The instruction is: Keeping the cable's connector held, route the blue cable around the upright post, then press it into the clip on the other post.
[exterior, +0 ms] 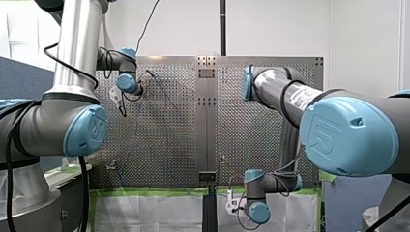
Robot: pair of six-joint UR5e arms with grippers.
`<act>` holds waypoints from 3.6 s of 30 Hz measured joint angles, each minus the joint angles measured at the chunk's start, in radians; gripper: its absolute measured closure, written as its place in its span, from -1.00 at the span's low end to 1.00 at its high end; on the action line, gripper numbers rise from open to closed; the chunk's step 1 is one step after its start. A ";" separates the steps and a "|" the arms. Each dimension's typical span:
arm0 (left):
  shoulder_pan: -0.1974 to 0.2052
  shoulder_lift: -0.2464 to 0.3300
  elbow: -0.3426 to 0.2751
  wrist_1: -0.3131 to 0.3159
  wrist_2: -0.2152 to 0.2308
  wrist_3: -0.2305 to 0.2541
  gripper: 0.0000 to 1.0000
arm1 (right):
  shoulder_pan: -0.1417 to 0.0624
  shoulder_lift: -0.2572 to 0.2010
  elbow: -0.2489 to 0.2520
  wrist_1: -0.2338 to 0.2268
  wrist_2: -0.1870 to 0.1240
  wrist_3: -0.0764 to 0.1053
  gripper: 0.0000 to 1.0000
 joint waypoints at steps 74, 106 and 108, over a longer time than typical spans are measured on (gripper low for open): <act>-0.024 0.000 0.000 -0.009 -0.005 0.001 -1.00 | -0.056 -0.488 0.251 -0.031 -0.094 -0.012 1.00; -0.046 0.000 0.000 -0.062 -0.035 -0.026 -1.00 | -0.032 -0.437 0.267 0.013 -0.143 -0.064 1.00; -0.051 0.001 0.000 -0.075 -0.036 -0.043 -1.00 | -0.031 -0.433 0.271 0.006 -0.141 -0.064 1.00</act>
